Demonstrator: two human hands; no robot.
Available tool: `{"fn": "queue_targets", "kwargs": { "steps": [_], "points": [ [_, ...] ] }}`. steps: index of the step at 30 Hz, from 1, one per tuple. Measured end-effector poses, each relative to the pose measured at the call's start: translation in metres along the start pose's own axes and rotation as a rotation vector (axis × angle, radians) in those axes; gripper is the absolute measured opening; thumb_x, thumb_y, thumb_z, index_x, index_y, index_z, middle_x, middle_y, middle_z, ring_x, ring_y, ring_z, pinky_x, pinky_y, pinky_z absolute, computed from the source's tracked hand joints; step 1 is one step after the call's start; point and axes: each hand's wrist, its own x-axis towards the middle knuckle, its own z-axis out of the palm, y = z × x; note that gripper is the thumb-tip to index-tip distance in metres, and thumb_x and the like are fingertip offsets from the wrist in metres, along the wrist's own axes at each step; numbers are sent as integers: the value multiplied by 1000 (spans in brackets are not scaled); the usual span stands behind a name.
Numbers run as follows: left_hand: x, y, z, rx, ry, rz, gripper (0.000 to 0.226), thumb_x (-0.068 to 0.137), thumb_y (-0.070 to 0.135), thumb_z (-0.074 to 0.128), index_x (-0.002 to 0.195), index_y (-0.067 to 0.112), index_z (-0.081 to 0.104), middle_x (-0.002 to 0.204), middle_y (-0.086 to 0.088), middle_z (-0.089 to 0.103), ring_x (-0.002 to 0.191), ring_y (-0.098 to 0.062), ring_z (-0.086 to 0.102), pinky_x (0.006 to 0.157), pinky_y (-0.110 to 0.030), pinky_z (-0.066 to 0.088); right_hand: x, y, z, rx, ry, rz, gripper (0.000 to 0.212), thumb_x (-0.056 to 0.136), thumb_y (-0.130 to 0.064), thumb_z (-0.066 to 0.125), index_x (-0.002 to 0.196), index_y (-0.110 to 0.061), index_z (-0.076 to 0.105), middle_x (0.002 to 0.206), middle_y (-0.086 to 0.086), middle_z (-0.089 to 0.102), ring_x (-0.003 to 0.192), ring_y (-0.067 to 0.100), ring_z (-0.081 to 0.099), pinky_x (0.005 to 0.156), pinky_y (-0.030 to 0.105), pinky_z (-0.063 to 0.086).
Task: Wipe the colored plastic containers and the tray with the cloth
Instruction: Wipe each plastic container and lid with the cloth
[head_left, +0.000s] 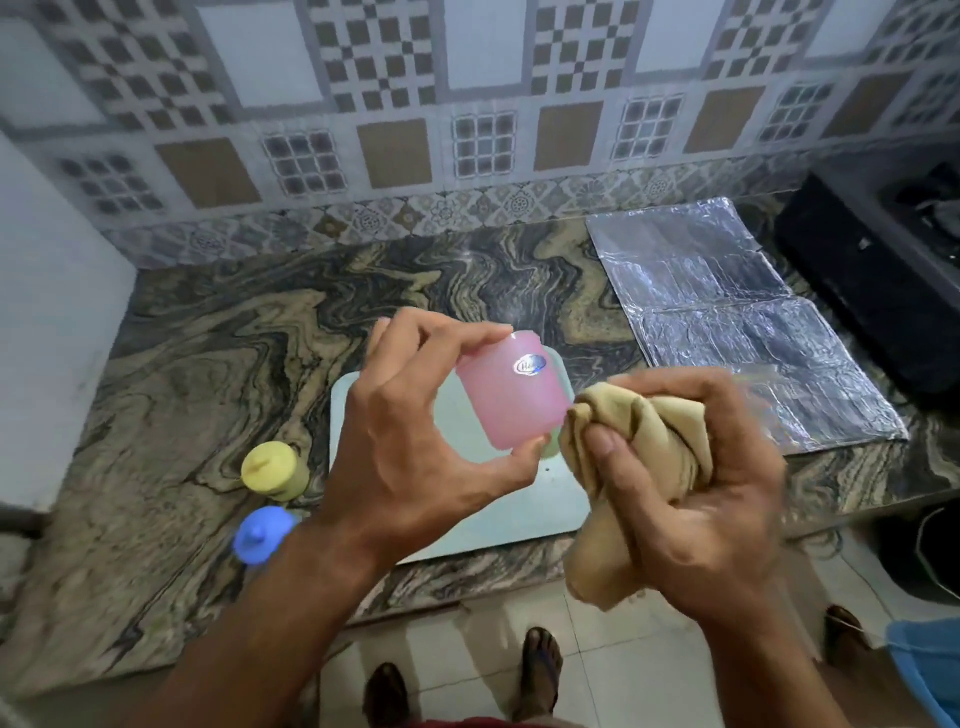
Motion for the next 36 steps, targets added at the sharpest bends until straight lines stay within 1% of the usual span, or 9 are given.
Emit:
{"fn": "queue_targets", "kwargs": {
  "steps": [3, 7, 11, 16, 20, 24, 28, 33, 36],
  "points": [
    [1, 1, -14, 29, 16, 44, 73, 62, 44, 96, 125, 16, 72, 109, 1, 60, 99, -20, 53, 89, -13, 40, 11, -11, 22, -135, -121, -168, 23, 91, -24, 81, 108, -15, 69, 97, 1, 74, 85, 17, 73, 76, 27, 56],
    [-3, -1, -30, 102, 58, 137, 60, 70, 41, 87, 122, 14, 74, 104, -1, 62, 93, -23, 52, 87, -27, 45, 26, -13, 43, -291, -148, -307, 22, 90, -17, 86, 102, -2, 74, 98, -7, 63, 87, 10, 62, 82, 15, 47],
    [-2, -6, -45, 152, 126, 162, 55, 72, 38, 87, 120, 15, 75, 103, -2, 65, 91, -25, 56, 84, -32, 46, 32, -18, 62, -284, -98, -316, 20, 93, -18, 85, 104, -5, 75, 97, -3, 65, 87, 11, 63, 84, 12, 45],
    [-6, -9, -50, 53, 181, 105, 61, 67, 40, 94, 117, 12, 72, 107, 0, 65, 97, -21, 62, 86, -43, 53, 40, -27, 76, -94, 129, -215, 23, 95, -22, 84, 107, -12, 67, 98, 3, 75, 88, 14, 74, 80, 28, 58],
    [-10, -16, -52, -116, 251, -15, 68, 64, 31, 97, 120, 12, 65, 116, 2, 64, 107, -16, 64, 92, -32, 54, 33, -34, 66, -14, 189, -268, 25, 97, -18, 79, 108, -20, 57, 106, -9, 69, 88, -6, 70, 79, 14, 53],
    [-13, -16, -46, -344, 314, -51, 73, 64, 24, 97, 124, 17, 56, 122, -4, 65, 115, -28, 66, 99, -50, 55, 15, -28, 65, -27, 147, -282, 30, 93, -21, 76, 114, -31, 58, 108, -15, 68, 92, -4, 69, 83, 14, 52],
    [-13, -11, -40, -358, 319, -27, 79, 67, 24, 99, 132, 16, 55, 128, -8, 63, 119, -31, 65, 101, -46, 54, 16, -28, 66, -23, 134, -297, 31, 93, -19, 76, 115, -32, 58, 109, -8, 67, 96, 0, 68, 87, 18, 52],
    [-10, -8, -43, -111, 347, 24, 71, 67, 25, 100, 128, 19, 63, 120, -2, 62, 112, -13, 63, 96, -27, 52, 23, -32, 57, -80, 40, -375, 22, 97, -24, 78, 113, -22, 62, 103, 5, 69, 97, 14, 68, 86, 24, 52],
    [-15, -2, -39, -68, 319, 48, 66, 65, 20, 98, 124, 21, 68, 116, 1, 59, 111, -8, 60, 81, -35, 59, 30, -38, 57, -191, -10, -413, 24, 91, -20, 84, 110, -13, 70, 97, 11, 68, 92, 19, 67, 84, 22, 53]
  ]
}}
